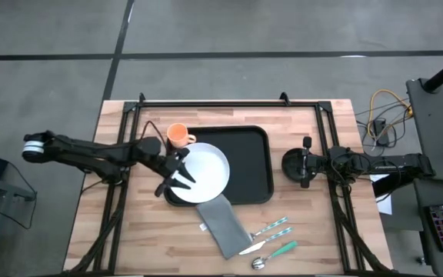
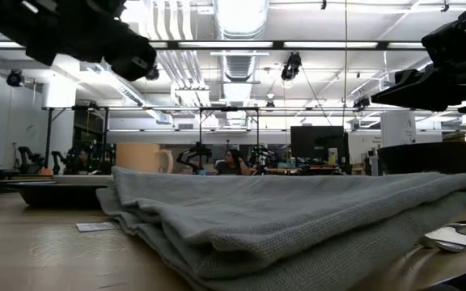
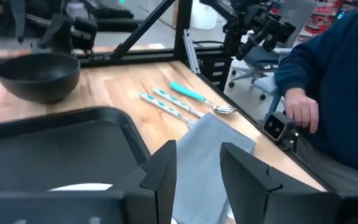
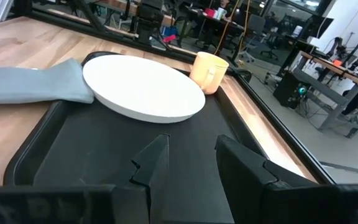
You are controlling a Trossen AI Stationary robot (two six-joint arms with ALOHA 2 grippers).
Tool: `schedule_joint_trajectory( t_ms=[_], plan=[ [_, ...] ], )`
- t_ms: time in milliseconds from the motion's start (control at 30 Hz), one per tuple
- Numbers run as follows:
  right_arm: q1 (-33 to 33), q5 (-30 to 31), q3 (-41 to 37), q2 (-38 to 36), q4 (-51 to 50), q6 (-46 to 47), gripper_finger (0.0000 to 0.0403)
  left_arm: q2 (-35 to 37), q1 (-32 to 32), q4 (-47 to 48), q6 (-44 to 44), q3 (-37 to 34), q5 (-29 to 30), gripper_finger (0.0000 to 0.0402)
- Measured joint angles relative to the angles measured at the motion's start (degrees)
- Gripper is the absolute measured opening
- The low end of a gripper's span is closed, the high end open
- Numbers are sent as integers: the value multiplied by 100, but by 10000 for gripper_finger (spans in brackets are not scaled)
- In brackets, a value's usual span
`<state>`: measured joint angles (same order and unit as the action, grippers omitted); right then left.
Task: Set up tray
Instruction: Put the black bowl on the white plate
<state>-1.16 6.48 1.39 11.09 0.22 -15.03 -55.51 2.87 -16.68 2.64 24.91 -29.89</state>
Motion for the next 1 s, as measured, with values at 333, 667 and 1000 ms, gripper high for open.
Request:
schedule_joint_trajectory(
  t_ms=[333, 667, 1000],
  plan=[
    [1, 0, 1, -2, 3, 0, 123, 777, 115, -128, 122, -478, 174, 105],
    [0, 0, 0, -2, 1, 0, 123, 684, 116, -115, 72, -338, 120, 105],
    [0, 0, 1, -1, 2, 0, 123, 762, 80, -419, -209, -501, 1719, 105]
  ],
)
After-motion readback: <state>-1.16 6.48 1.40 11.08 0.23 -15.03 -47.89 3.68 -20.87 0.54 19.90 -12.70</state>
